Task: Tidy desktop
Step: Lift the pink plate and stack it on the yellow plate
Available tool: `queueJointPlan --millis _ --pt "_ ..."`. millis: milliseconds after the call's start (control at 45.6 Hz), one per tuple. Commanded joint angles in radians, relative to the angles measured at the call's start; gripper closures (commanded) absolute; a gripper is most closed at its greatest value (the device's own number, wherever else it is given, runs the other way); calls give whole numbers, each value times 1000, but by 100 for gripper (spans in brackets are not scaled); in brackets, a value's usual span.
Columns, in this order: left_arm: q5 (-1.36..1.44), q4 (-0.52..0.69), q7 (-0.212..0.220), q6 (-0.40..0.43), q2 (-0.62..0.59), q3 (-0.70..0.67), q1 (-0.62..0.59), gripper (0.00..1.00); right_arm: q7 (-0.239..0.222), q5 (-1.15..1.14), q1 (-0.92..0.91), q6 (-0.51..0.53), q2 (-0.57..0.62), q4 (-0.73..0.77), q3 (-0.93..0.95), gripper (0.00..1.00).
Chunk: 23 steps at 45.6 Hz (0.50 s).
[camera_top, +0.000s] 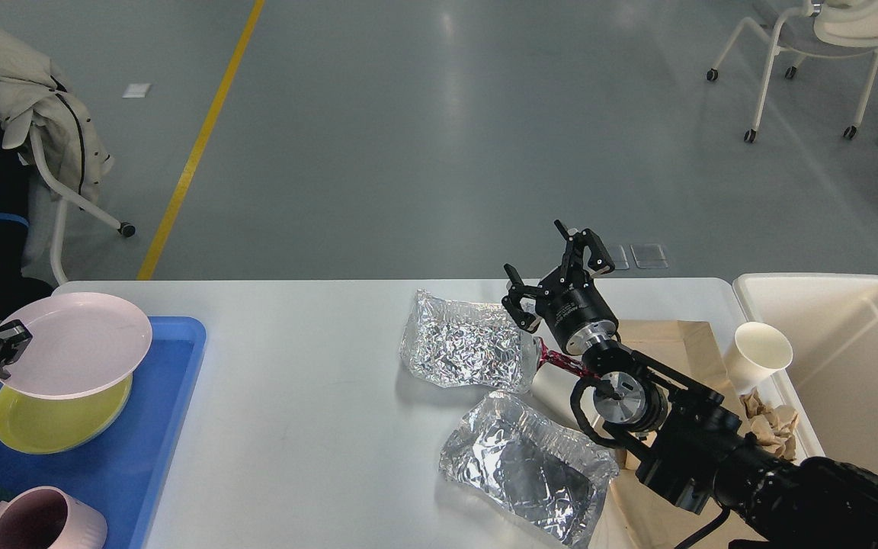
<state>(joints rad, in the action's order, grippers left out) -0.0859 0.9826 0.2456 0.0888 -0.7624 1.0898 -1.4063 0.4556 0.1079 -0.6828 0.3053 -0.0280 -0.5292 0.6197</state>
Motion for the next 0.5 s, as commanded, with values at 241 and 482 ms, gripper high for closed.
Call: queueJointPlan --millis 241,482 --pt "0 -174 -5 -230 52 -208 306 100 0 -1 0 0 0 0 0 0" --pt "-2 -182 -5 -233 80 -220 346 99 0 -1 0 0 -1 0 0 0"
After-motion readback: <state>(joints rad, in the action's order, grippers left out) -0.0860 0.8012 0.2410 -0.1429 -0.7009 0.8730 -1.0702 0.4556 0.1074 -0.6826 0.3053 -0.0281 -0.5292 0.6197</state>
